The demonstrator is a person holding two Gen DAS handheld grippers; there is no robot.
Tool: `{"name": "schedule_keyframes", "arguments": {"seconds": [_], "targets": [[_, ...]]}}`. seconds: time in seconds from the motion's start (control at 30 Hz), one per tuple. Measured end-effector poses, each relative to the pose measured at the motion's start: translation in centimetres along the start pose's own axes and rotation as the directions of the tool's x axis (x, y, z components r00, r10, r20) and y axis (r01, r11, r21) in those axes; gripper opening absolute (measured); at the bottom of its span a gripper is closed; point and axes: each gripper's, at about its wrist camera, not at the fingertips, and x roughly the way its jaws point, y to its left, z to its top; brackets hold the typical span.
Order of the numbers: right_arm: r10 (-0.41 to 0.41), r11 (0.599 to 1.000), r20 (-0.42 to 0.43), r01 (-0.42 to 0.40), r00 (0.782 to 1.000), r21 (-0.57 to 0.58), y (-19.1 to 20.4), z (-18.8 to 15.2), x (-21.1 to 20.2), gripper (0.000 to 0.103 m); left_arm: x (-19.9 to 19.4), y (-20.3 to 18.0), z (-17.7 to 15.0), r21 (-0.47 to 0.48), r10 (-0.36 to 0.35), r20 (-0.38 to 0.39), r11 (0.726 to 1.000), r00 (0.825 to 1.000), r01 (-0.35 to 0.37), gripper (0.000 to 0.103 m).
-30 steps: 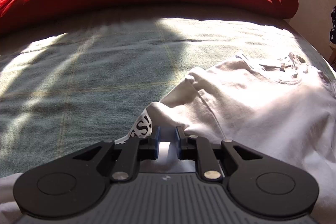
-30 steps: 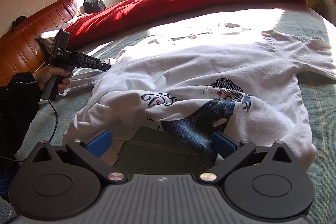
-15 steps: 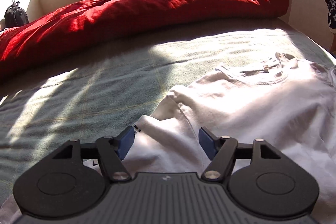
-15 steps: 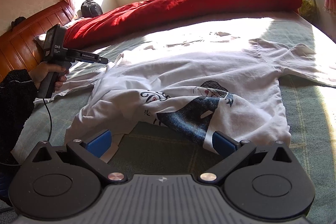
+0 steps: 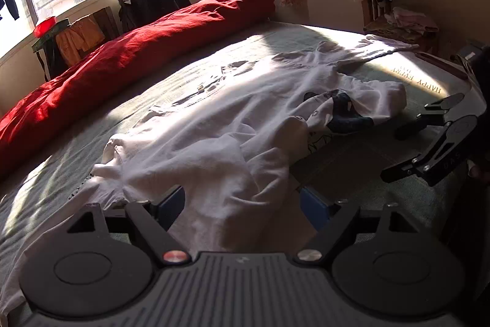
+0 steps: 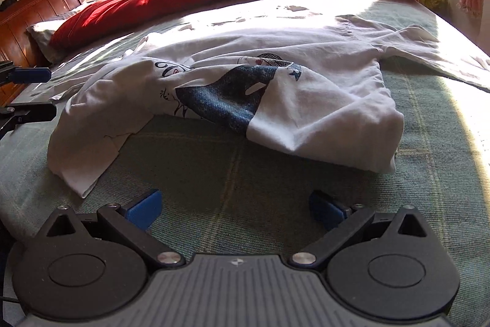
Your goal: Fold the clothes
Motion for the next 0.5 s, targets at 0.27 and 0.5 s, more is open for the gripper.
{"name": "schedule_keyframes", "arguments": {"seconds": [0.27,0.5], "targets": [[-0.059,0.980,0.026,0.063,0.998,-0.188,2.1,-1.5,-0.7,0.103,1.1,-2.3,-3.1,-0.162,0.067,-0.075,0.984,0.995,-0.079,0.084],[-0.009,0.978,0.117,0.033,0.993,-0.205,0.1,-1.6,-4.6,0.103,0.5,-0.1,-5.7,-0.350,0.103,-0.080,0.928,0.991,-0.125,0.084]]}}
